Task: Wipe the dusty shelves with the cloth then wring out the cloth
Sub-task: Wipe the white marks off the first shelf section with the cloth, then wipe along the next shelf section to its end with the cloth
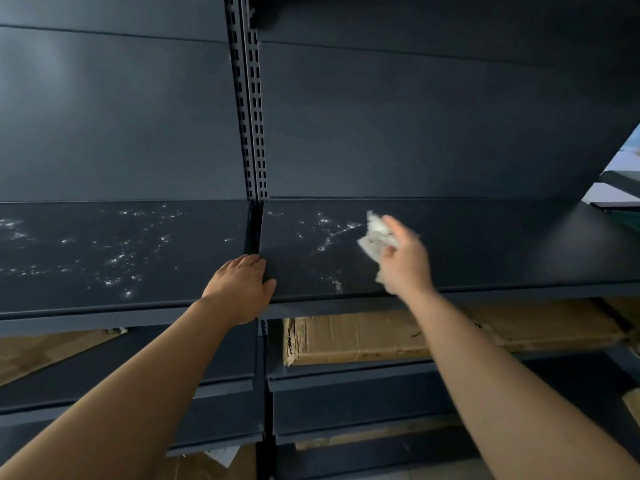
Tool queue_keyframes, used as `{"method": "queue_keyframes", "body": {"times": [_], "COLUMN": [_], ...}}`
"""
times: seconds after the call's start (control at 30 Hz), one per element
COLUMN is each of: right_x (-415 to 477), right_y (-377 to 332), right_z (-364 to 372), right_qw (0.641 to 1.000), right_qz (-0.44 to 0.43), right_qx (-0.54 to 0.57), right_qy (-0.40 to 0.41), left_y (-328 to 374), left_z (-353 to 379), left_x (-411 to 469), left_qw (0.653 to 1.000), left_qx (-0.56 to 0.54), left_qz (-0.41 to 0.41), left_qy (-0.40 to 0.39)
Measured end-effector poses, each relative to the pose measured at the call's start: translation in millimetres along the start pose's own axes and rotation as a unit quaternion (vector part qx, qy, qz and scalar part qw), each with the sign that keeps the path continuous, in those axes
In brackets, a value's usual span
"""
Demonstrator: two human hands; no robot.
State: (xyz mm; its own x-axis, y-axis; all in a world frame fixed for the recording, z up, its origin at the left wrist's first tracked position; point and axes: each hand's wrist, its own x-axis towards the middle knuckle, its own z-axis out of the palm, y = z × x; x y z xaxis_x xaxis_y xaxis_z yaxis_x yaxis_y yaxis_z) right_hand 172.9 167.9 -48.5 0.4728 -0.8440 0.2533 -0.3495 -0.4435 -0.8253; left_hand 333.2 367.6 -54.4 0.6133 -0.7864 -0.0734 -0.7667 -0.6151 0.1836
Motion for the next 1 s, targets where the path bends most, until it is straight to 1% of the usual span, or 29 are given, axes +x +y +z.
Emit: {"method": "queue_keyframes", "body": {"times": [0.03,0.1,0.17,0.23,0.3,0.37,0.4,0.5,0.57,0.6,0.63,0.67,0.7,0.73,0.77,0.8,0.87,0.93,1.0], "right_x": [11,33,50,65,79,88,91,81,67,62,61,66,75,90,108,125,149,158,155], "right_y": [11,36,56,65,63,55,49,28,13,9,8,10,16,24,34,44,54,51,38], "right_z": [-13,-33,-43,-41,-32,-17,-8,26,45,53,57,57,55,50,45,41,40,54,74], "right_qw": [1.000,0.997,0.990,0.988,0.983,0.969,0.965,0.963,0.959,0.956,0.957,0.964,0.974,0.984,0.991,0.994,0.988,0.970,0.951], "right_qz": [0.008,0.064,0.130,0.137,0.110,0.060,0.034,-0.058,-0.101,-0.112,-0.107,-0.083,-0.061,-0.042,-0.031,-0.022,-0.032,-0.106,-0.169], "right_qx": [-0.012,-0.002,-0.003,-0.066,-0.144,-0.228,-0.243,-0.210,-0.139,-0.097,-0.054,-0.010,0.025,0.038,0.025,-0.004,-0.081,-0.151,-0.177], "right_qy": [0.025,0.052,0.050,0.016,-0.030,-0.075,-0.095,-0.161,-0.225,-0.253,-0.263,-0.252,-0.215,-0.168,-0.129,-0.108,-0.126,-0.161,-0.190], "left_y": [1,5,9,14,17,19,20,23,23,22,21,18,16,14,12,11,10,10,12], "left_z": [0,0,1,1,2,2,3,3,6,7,8,8,8,9,9,10,13,17,19], "left_x": [0,1,3,7,11,14,16,16,15,14,12,10,9,7,6,5,2,1,2], "left_qw": [1.000,1.000,1.000,0.999,0.999,0.998,0.997,0.996,0.996,0.995,0.995,0.994,0.994,0.992,0.991,0.989,0.985,0.984,0.983], "left_qx": [-0.002,-0.005,-0.006,-0.006,-0.001,0.009,0.013,0.014,0.010,0.008,0.008,0.009,0.011,0.010,0.004,-0.002,-0.012,-0.016,-0.015], "left_qz": [-0.002,-0.007,-0.016,-0.031,-0.049,-0.065,-0.071,-0.082,-0.085,-0.090,-0.091,-0.091,-0.095,-0.103,-0.115,-0.128,-0.147,-0.153,-0.155], "left_qy": [0.000,0.007,0.014,0.020,0.024,0.021,0.021,0.029,0.039,0.044,0.048,0.053,0.061,0.067,0.072,0.078,0.086,0.090,0.093]}}
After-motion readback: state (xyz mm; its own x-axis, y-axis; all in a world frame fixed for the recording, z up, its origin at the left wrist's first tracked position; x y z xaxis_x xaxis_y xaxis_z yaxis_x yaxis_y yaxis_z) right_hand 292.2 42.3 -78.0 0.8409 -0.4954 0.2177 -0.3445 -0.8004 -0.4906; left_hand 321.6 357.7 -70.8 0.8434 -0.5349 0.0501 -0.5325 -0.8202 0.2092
